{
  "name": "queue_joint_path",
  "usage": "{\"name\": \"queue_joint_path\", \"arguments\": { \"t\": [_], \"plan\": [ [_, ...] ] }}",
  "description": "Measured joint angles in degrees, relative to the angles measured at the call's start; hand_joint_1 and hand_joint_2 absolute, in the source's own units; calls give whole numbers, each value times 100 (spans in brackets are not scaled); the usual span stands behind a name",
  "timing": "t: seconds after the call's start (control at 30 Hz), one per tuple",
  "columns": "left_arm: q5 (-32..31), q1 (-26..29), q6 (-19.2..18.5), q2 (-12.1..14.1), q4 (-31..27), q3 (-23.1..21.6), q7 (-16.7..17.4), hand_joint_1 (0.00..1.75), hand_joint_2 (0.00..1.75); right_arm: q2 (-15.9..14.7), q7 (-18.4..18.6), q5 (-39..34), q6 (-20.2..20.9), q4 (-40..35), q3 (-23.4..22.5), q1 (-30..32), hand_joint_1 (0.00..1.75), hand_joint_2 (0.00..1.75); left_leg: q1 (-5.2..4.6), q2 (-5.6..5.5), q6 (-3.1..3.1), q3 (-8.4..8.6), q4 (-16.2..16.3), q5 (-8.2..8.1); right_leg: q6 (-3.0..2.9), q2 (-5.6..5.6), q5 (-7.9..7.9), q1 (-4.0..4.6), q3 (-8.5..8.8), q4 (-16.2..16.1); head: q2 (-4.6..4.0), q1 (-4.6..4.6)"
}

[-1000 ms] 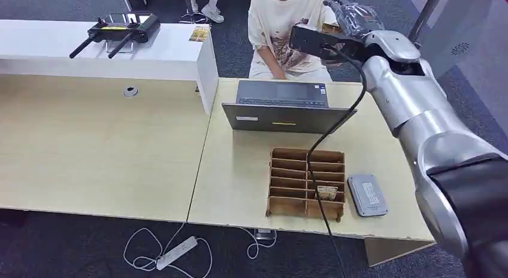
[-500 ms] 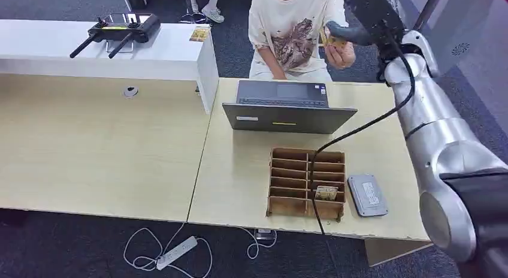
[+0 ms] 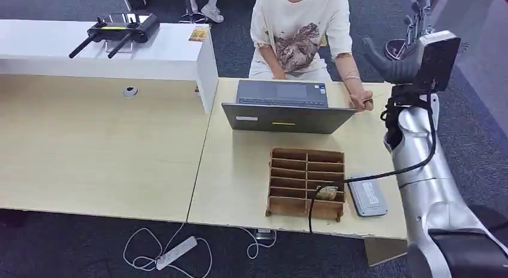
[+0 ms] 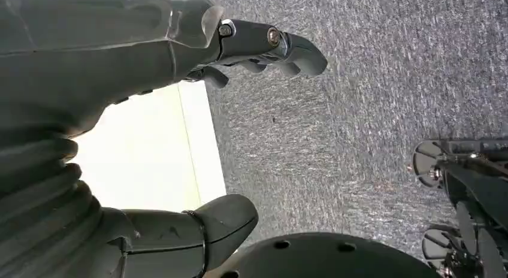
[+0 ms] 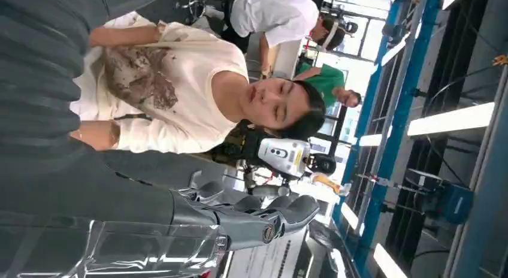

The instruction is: Pass the card to the sensor for recognition and then transmit it.

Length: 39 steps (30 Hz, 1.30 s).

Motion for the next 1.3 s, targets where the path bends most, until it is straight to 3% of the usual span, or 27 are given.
{"name": "queue_joint_path", "arguments": {
  "t": [0.57,0.7,0.83,1.0,1.07,1.2,1.3],
  "plan": [
    [-7,-6,0,-9,0,64,9,0,175,-206,50,-68,-20,-621,22,333,0,175,1,3,0,2,0,0,-1,5,1,1,1,1,0,0],
    [-9,-10,13,-11,0,68,13,0,175,-285,223,-768,331,-887,7,615,0,175,2,-5,0,8,1,0,1,-6,-2,2,5,-4,0,-2],
    [-7,2,13,-22,0,99,50,0,175,-567,621,-1981,964,-1772,-103,1657,0,175,4,-31,7,2,-1,-5,8,-29,-7,4,20,-16,0,4],
    [4,0,68,-55,0,127,153,0,175,-586,330,-2614,933,-3460,-494,3331,0,175,4,-43,9,3,-2,-25,16,-39,-29,3,29,-17,0,-7],
    [-2,-1,98,-70,0,170,188,0,175,-466,214,-2662,919,-4191,-738,4025,0,175,3,-46,10,4,-3,-30,14,-43,-36,2,26,-18,0,-7],
    [-33,47,194,-120,0,210,356,0,175,193,-398,-2562,1738,-5313,-1180,5877,0,175,15,-62,-6,25,-6,-69,1,-61,-75,16,63,-16,0,15],
    [-33,26,260,-155,0,236,409,0,175,658,-382,-2721,1845,-5664,-1235,6445,0,175,17,-18,-14,42,-8,-79,-9,-15,-81,15,58,-15,0,11]
  ]
}}
